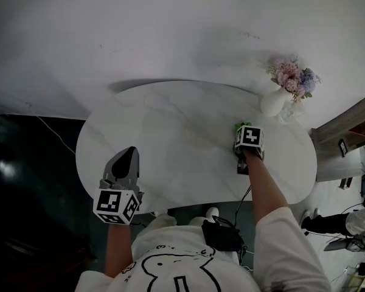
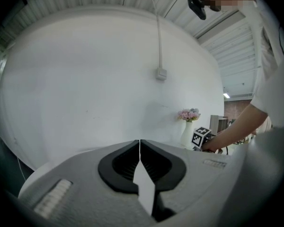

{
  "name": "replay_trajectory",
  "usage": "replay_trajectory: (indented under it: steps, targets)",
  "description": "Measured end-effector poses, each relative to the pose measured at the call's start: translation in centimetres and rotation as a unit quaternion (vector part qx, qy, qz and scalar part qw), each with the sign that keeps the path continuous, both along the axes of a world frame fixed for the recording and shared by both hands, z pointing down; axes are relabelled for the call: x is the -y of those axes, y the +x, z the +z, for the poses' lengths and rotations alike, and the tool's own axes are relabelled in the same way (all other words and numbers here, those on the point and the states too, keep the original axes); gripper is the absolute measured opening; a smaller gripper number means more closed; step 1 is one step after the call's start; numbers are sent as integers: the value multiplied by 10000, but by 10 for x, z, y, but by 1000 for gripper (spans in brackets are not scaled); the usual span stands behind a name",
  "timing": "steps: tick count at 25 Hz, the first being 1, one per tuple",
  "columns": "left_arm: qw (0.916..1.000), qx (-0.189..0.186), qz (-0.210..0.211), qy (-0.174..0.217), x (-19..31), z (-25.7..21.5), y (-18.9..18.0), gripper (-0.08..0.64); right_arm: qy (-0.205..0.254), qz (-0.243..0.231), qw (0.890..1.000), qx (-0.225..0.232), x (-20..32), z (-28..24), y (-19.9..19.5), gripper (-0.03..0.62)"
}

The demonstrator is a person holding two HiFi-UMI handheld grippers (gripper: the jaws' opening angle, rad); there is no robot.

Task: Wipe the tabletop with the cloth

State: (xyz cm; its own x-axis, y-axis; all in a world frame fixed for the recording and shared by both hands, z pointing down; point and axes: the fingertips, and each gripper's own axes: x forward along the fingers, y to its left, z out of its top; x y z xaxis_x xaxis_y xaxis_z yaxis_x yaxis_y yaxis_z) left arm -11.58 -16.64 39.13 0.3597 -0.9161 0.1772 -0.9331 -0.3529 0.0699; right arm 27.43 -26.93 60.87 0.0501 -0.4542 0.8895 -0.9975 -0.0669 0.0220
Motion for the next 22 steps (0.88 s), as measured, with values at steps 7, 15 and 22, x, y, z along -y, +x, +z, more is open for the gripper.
replay_trajectory:
  steps: [7, 15, 22]
  targets:
    - [10000, -44, 3, 49, 0, 1, -25, 21, 14, -99, 9999, -22, 1, 0, -31, 41]
    - [9999, -101, 18, 49, 3, 2, -52, 20, 33, -213, 9998, -56, 3, -1, -66, 41]
    - [9999, -144, 13, 68, 5, 6, -70, 21, 41, -344, 9994, 3, 6, -1, -93, 41]
